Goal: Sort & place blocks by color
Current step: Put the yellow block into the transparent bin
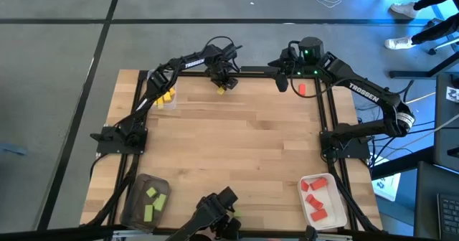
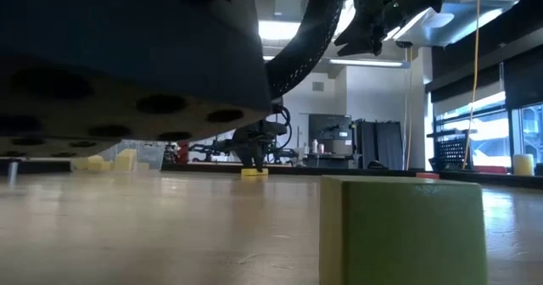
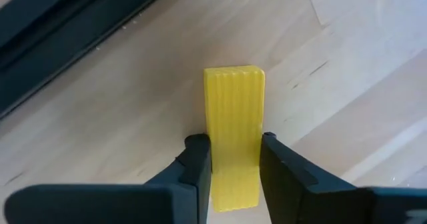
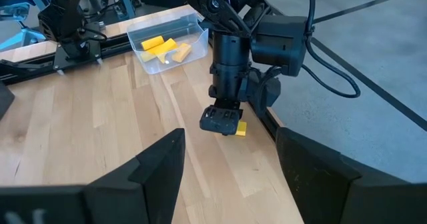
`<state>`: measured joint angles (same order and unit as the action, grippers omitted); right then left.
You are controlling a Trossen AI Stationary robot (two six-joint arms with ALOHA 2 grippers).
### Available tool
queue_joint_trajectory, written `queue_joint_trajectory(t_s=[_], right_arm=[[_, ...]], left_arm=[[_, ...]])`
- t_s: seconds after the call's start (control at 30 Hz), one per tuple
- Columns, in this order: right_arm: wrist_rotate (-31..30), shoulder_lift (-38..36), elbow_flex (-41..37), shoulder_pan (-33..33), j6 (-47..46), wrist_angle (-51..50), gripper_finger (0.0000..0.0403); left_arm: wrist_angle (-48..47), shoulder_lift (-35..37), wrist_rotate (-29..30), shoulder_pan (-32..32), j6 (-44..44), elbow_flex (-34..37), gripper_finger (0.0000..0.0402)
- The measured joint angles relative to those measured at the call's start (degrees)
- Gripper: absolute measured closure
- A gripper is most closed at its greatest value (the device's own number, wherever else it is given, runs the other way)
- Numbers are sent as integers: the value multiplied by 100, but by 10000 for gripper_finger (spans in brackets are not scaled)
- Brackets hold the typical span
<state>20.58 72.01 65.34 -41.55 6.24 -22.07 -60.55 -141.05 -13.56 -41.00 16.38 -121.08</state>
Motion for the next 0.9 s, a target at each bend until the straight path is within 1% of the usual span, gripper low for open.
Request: queue_joint_trajectory(t_s=[0.3,0.53,0.67,0.9], right_arm=[[0,0,0,-1,9,1,166],[0,0,0,1,4,1,166],[0,0,0,-1,9,0,166],[2,0,0,0,4,0,166]], left_arm=[[-160,0,99,21,-28,-9,310],[-473,-15,154,23,-49,-300,310],[-846,-11,314,19,-301,-607,310],[-1852,-7,564,-54,-633,-1199,310]])
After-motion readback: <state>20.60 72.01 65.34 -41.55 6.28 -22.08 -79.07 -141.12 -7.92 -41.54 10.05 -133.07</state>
